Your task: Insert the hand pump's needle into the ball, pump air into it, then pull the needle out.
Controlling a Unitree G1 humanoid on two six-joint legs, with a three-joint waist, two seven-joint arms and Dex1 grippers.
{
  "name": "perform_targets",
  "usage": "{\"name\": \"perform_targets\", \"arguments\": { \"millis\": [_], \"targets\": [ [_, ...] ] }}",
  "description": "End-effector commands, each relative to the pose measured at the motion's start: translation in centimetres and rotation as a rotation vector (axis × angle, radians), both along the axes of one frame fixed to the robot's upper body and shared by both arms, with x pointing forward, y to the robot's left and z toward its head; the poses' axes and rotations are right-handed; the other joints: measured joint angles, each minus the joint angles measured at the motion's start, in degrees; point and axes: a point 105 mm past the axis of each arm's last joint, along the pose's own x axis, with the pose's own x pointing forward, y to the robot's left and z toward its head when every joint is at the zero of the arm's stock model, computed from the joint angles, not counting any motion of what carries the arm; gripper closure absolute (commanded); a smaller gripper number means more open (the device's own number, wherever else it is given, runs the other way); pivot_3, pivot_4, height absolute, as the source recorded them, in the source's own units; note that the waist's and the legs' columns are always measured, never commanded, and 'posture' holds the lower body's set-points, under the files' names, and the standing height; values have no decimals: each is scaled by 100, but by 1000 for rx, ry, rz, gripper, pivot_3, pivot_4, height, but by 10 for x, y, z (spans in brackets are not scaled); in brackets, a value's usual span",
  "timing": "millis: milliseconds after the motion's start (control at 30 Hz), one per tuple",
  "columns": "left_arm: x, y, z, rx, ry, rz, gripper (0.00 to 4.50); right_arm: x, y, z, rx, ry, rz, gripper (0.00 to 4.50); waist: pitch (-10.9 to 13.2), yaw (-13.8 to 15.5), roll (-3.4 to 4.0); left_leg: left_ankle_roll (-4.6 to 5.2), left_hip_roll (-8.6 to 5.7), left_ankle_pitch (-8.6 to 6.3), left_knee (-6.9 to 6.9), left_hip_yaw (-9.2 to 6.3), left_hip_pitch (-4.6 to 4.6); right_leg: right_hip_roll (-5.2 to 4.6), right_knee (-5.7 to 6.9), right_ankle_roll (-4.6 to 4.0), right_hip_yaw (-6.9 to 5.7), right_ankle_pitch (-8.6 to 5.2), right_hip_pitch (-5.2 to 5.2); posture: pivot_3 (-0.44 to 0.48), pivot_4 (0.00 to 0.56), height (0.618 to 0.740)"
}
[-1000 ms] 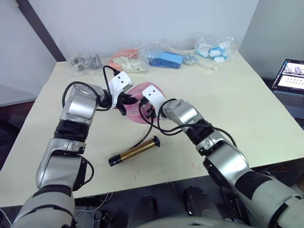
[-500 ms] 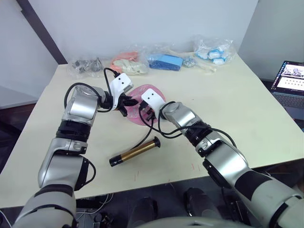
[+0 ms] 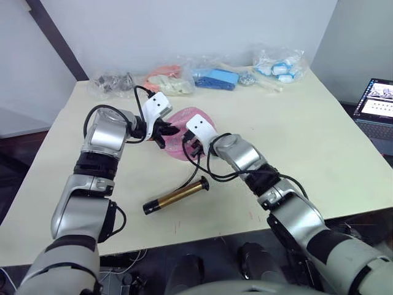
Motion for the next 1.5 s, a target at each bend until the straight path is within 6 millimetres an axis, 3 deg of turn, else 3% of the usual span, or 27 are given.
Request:
{"name": "perform_targets", "arguments": {
  "millis": [33,100,167,200,233,267,433,700,733,800,900,1000,1133,1267,1500],
  "targets": [
    [-7,-3,-33,18,105,-19,4500,-18,7,10,30,29,62,4210,8,35,0,0,-1,0,0,-2,-9,-1,-1,0,-2,0,-8,0,150,740],
    [-6,-4,-32,22,97,-27,4500,-19,6,11,36,27,59,4210,9,65,0,0,-1,0,0,-3,-36,-1,0,0,-4,0,-37,0,150,740],
    [-5,-5,-32,26,87,-36,4500,-20,5,12,50,40,58,3179,9,105,0,-1,-1,1,2,-2,-68,-1,2,-1,-5,1,-67,0,150,740],
    [-5,-6,-31,30,81,-40,4500,-19,3,13,56,36,50,3037,13,123,2,-1,-1,1,2,-3,-69,-2,3,-2,-5,1,-68,0,150,740],
    [-4,-6,-31,33,77,-43,4500,-18,2,15,64,31,42,2308,17,129,1,-1,-1,1,1,-1,-73,-3,2,-4,-8,0,-69,0,150,740],
    [-4,-6,-31,37,70,-46,4500,-18,0,18,67,19,39,2202,21,135,0,-1,-2,1,1,-1,-77,-4,2,-4,-9,0,-71,0,150,740],
    [-2,-6,-29,53,33,-62,4500,-20,-8,31,94,-16,48,14,64,162,-8,-1,-10,1,2,-2,-83,-15,0,-3,-10,0,-71,0,150,740],
    [0,-8,-15,16,-48,-82,4500,-46,-32,65,171,-128,129,14,70,229,-10,-1,-10,1,2,-3,-109,-16,-1,-3,-27,0,-90,0,150,740],
    [1,-9,-11,3,-66,-85,3863,-49,-36,69,183,-153,143,0,71,239,-10,-1,-10,1,3,-2,-110,-15,-2,-3,-28,0,-90,0,150,740],
    [-1,-11,-2,-42,-95,-99,3338,-55,-46,74,194,-190,156,0,89,250,-19,-1,-10,1,5,1,-113,-15,-2,-3,-30,0,-91,0,150,740],
    [-5,-12,11,-116,-117,-102,1988,-62,-61,79,244,-224,170,0,116,255,-46,-2,-8,1,11,-1,-135,-13,-1,-3,-36,0,-110,0,150,740],
    [-12,-6,29,-221,-147,-86,999,-69,-83,84,277,-259,184,0,144,267,-50,-3,-6,3,38,-11,-190,-13,3,-25,-49,13,-149,0,150,740],
    [-25,-1,45,-300,-175,-98,999,-80,-103,88,339,-215,223,0,200,270,-62,-6,-7,3,77,-50,-277,-20,10,-28,-60,18,-213,0,150,740],
    [-42,18,56,-348,-197,-91,999,-93,-137,93,371,-238,230,0,233,325,-64,-27,-20,15,75,-74,-294,-52,5,-29,-100,17,-216,0,150,740],
    [-90,40,50,-337,-53,-191,999,-121,-183,98,337,-286,262,0,277,361,-69,-12,-45,7,85,-68,-292,-86,8,-19,-122,15,-203,0,150,740]
  ]
}}
